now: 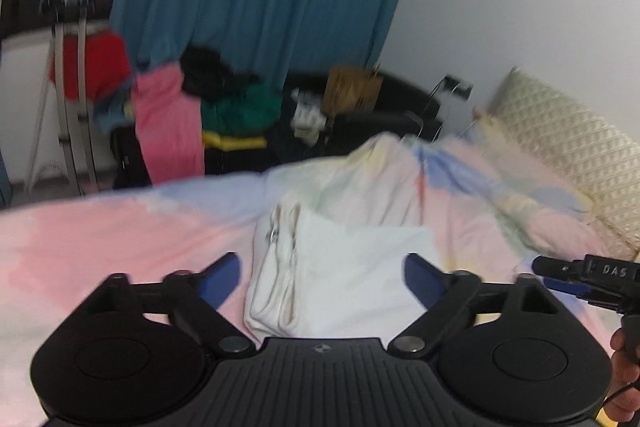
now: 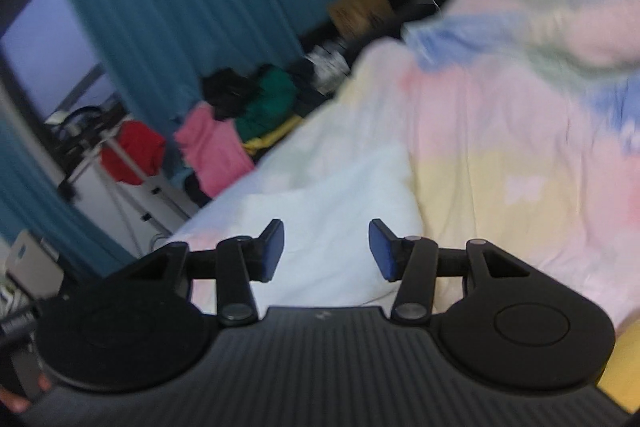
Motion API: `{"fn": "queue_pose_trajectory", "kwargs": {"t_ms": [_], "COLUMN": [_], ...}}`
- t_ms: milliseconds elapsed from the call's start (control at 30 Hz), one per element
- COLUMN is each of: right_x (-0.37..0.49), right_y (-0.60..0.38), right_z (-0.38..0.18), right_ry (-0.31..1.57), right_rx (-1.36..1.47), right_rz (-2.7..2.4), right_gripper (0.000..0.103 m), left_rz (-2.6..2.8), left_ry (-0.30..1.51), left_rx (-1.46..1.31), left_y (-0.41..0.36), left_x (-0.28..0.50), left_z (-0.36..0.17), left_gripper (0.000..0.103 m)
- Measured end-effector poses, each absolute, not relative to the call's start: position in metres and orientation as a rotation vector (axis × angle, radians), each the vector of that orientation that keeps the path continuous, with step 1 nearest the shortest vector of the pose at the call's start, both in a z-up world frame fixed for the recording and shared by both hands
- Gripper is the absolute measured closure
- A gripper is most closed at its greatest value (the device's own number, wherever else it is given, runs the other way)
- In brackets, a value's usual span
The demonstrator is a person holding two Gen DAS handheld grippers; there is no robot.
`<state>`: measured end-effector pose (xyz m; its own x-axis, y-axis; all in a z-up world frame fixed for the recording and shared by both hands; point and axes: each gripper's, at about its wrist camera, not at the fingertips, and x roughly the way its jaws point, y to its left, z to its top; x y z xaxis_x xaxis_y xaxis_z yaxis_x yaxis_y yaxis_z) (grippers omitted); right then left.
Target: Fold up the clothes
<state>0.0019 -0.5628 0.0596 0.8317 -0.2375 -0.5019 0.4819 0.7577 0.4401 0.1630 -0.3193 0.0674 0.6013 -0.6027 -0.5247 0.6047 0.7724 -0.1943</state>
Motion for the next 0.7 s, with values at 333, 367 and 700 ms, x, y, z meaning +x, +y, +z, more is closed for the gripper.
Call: {"fn": "queue_pose_trajectory", "kwargs": {"t_ms": [333,367,700], "right_x": [-0.087,-0.094,-0.137], "right_y": [-0.467,-0.46,-0.391], "right_z": [0.118,0.119,0.099], "right_ry": [0.309,0.302,0.245], "right_rx": [0.356,0.352,0.281], "right_rz": [-0.331,-0.321,-0.296], "right_gripper": [0.02,0.02,0.02], "left_rz": [-0.675,-0.674,-0.674], "left_ry": [0.436,0.424,0.345], "left_rx": [0.054,0.06,0.056], "left_y": [-0.263,-0.256,-0.199], "left_x": [0.019,0.006,-0.082], "left_z": [0.139,0.141,0.13], "left_gripper": [0.0,0.0,0.0]}}
